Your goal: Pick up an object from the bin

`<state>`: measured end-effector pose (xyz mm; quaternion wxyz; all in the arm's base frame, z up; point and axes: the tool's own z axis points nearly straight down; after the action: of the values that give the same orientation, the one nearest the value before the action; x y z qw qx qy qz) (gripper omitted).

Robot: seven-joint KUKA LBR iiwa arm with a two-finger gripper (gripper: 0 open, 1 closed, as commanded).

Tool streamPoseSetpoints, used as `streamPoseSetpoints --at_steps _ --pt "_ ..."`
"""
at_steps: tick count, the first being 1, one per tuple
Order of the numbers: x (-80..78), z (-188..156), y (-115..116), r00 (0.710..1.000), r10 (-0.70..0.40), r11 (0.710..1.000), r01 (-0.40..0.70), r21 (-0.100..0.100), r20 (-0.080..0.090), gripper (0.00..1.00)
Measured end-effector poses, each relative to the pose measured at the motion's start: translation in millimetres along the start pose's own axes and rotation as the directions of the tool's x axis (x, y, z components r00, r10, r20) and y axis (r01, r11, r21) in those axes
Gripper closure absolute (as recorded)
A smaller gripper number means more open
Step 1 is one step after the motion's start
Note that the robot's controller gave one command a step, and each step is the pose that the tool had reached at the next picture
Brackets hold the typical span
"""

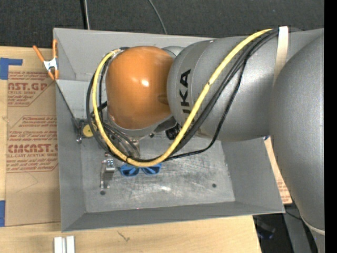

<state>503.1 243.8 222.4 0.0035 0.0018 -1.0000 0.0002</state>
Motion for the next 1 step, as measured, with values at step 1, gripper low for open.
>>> streamPoseSetpoints --at_steps 1 --pt "13.6 -7.7 -1.7 0.999 -0.049 0.999 0.049 0.0 0.007 0.0"
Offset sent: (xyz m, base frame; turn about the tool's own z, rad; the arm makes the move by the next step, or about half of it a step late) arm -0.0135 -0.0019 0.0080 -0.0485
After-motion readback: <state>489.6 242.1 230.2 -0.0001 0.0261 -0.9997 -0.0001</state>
